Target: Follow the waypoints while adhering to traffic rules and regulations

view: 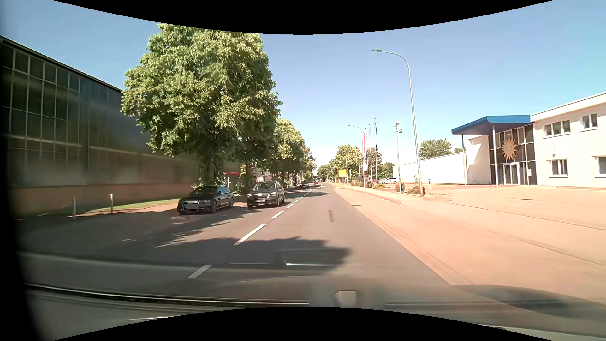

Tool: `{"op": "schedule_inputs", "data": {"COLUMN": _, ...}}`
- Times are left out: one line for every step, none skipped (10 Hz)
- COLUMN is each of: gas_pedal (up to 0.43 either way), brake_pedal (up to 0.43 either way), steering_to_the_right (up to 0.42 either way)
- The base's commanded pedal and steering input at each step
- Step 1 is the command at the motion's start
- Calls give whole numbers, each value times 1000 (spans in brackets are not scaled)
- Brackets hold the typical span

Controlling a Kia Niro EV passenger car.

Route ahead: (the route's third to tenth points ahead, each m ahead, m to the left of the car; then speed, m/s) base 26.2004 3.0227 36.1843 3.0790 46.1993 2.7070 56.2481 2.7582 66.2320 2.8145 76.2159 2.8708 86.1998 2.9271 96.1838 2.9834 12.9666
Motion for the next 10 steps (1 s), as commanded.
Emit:
{"op": "schedule_inputs", "data": {"gas_pedal": 130, "brake_pedal": 6, "steering_to_the_right": 0}}
{"op": "schedule_inputs", "data": {"gas_pedal": 130, "brake_pedal": 6, "steering_to_the_right": 0}}
{"op": "schedule_inputs", "data": {"gas_pedal": 130, "brake_pedal": 6, "steering_to_the_right": 1}}
{"op": "schedule_inputs", "data": {"gas_pedal": 130, "brake_pedal": 6, "steering_to_the_right": 4}}
{"op": "schedule_inputs", "data": {"gas_pedal": 130, "brake_pedal": 6, "steering_to_the_right": 5}}
{"op": "schedule_inputs", "data": {"gas_pedal": 130, "brake_pedal": 6, "steering_to_the_right": 5}}
{"op": "schedule_inputs", "data": {"gas_pedal": 130, "brake_pedal": 6, "steering_to_the_right": 5}}
{"op": "schedule_inputs", "data": {"gas_pedal": 130, "brake_pedal": 6, "steering_to_the_right": 5}}
{"op": "schedule_inputs", "data": {"gas_pedal": 130, "brake_pedal": 6, "steering_to_the_right": 6}}
{"op": "schedule_inputs", "data": {"gas_pedal": 130, "brake_pedal": 6, "steering_to_the_right": 6}}
